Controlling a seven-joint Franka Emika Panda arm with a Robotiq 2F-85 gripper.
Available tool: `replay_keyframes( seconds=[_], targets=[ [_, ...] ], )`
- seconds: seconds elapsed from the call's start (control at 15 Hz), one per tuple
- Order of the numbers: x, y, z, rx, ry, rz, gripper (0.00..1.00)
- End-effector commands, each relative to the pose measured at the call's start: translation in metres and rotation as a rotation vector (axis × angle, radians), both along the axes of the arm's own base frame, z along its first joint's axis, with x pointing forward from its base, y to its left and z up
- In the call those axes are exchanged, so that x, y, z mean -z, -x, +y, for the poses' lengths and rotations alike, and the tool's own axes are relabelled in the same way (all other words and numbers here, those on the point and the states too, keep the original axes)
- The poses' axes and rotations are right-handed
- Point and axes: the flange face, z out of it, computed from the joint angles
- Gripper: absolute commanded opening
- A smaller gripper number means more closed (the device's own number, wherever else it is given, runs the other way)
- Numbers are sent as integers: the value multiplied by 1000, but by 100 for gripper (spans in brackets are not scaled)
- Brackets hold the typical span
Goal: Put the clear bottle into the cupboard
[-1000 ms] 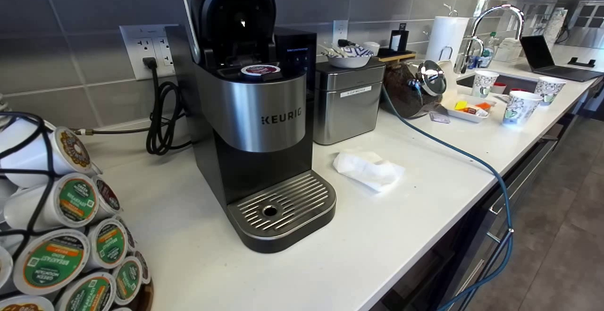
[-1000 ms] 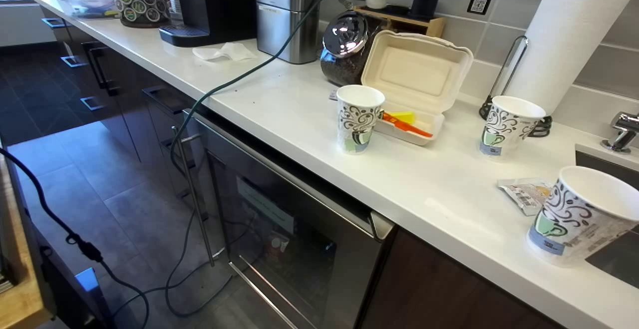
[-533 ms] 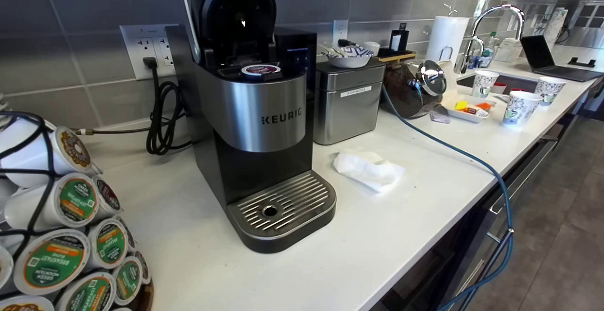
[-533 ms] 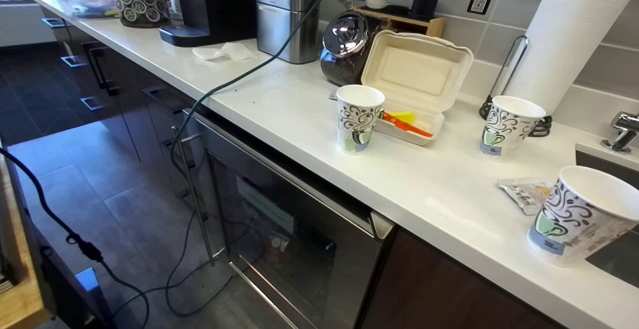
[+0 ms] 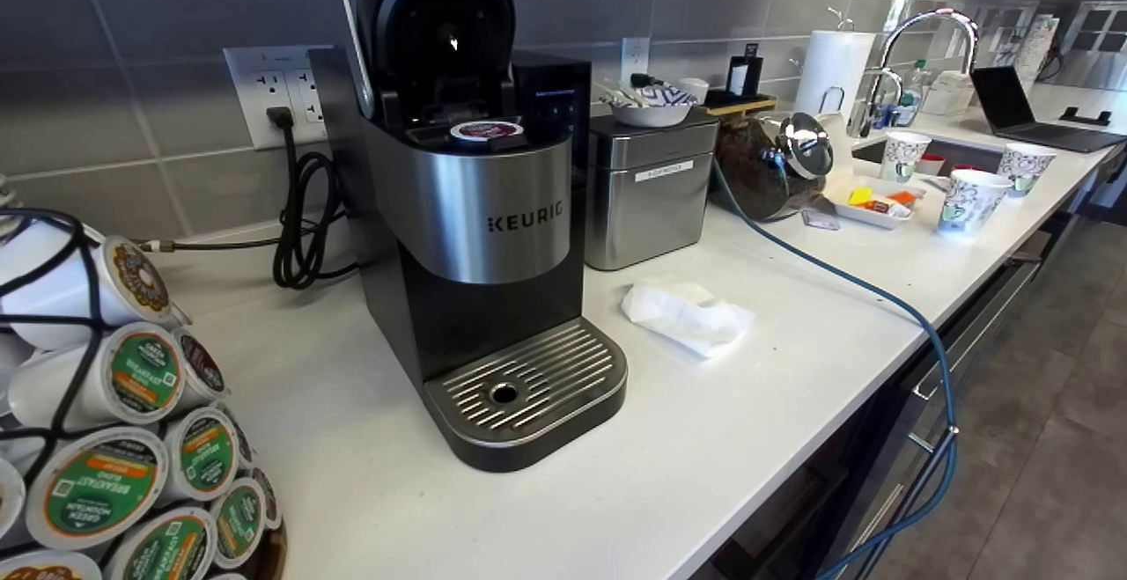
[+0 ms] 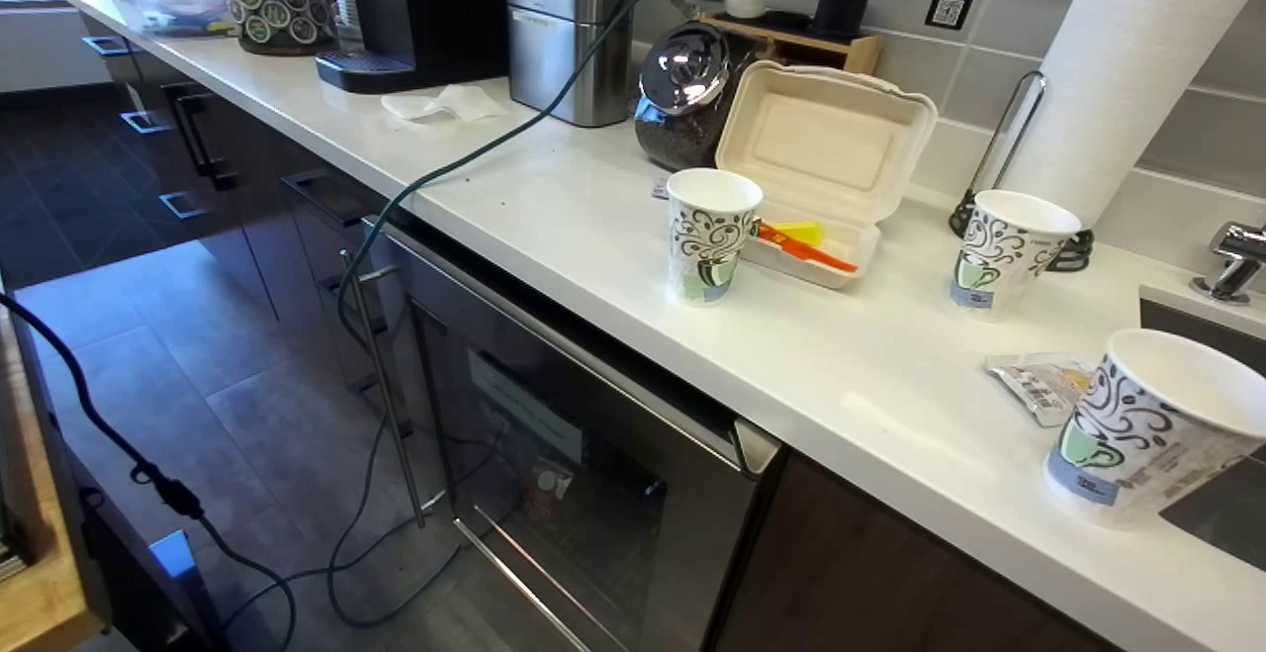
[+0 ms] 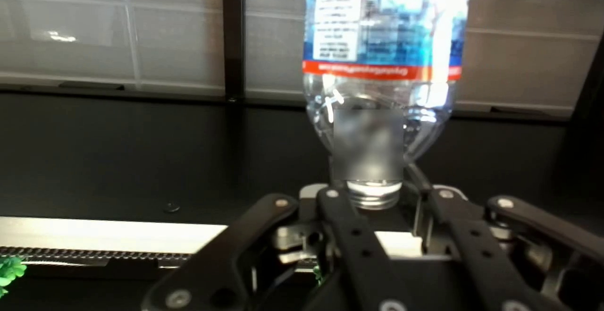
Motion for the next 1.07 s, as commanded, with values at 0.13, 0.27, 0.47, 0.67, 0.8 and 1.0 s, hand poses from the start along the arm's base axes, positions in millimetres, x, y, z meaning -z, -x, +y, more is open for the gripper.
replay_keyframes(
  seconds=[0.13, 0.27, 0.47, 0.67, 0.8, 1.0],
  targets=[
    [8, -21, 5, 117, -6, -50, 8],
    [10, -24, 6, 138, -13, -53, 8],
    [14, -28, 7, 174, 3, -45, 8],
    [17, -30, 6, 145, 7, -37, 31],
    [17, -31, 6, 147, 8, -39, 31],
    [17, -31, 6, 148, 8, -41, 31]
  ],
)
